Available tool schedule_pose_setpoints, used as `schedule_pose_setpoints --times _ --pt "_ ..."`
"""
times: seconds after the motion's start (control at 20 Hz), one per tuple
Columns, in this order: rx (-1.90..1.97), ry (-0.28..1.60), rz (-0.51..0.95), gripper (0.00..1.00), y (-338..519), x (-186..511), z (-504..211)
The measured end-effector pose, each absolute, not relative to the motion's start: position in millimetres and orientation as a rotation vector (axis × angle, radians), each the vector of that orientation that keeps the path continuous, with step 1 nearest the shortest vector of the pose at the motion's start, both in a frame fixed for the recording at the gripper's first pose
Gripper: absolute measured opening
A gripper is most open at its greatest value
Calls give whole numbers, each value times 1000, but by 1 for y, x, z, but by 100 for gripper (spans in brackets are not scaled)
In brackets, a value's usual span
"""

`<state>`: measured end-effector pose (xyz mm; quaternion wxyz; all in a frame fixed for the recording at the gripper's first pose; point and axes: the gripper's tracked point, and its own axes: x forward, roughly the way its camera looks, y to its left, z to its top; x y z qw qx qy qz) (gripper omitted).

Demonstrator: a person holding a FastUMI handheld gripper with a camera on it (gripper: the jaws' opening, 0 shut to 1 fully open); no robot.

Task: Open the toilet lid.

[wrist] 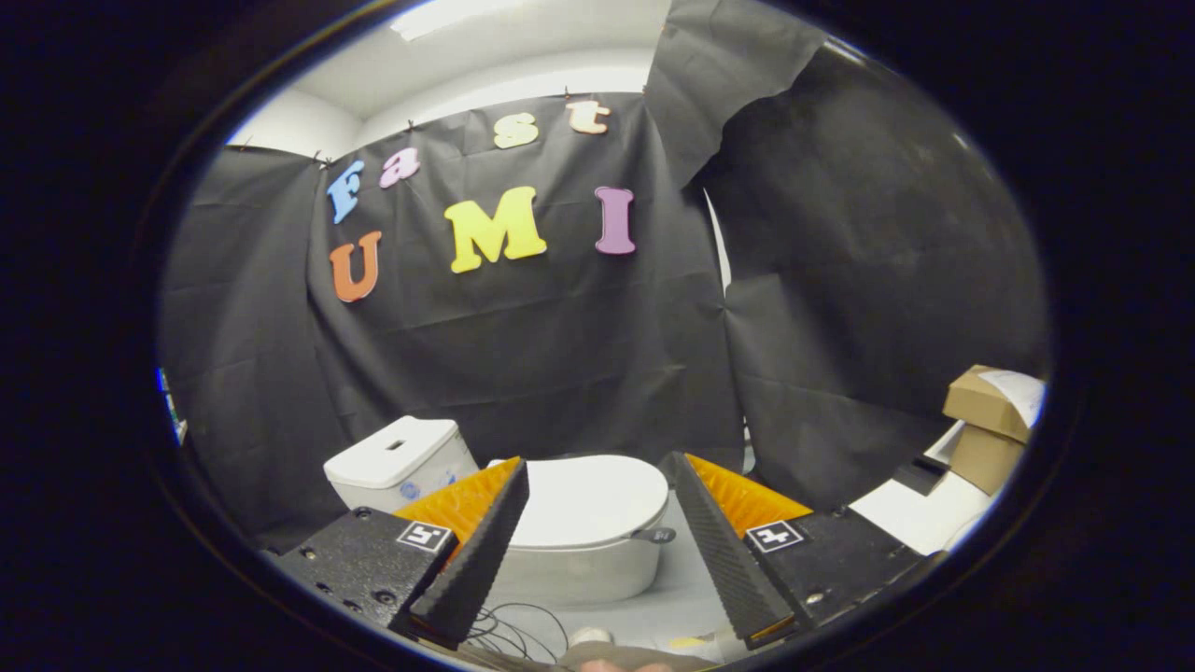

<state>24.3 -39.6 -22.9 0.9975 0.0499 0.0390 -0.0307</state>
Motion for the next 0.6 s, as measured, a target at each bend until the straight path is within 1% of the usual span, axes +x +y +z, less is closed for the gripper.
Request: schedule_pose_setpoints --times 0.3,0.6 --pt "90 183 -67 99 -55 61 -54" --pt "165 358 -29 99 -63 101 -114"
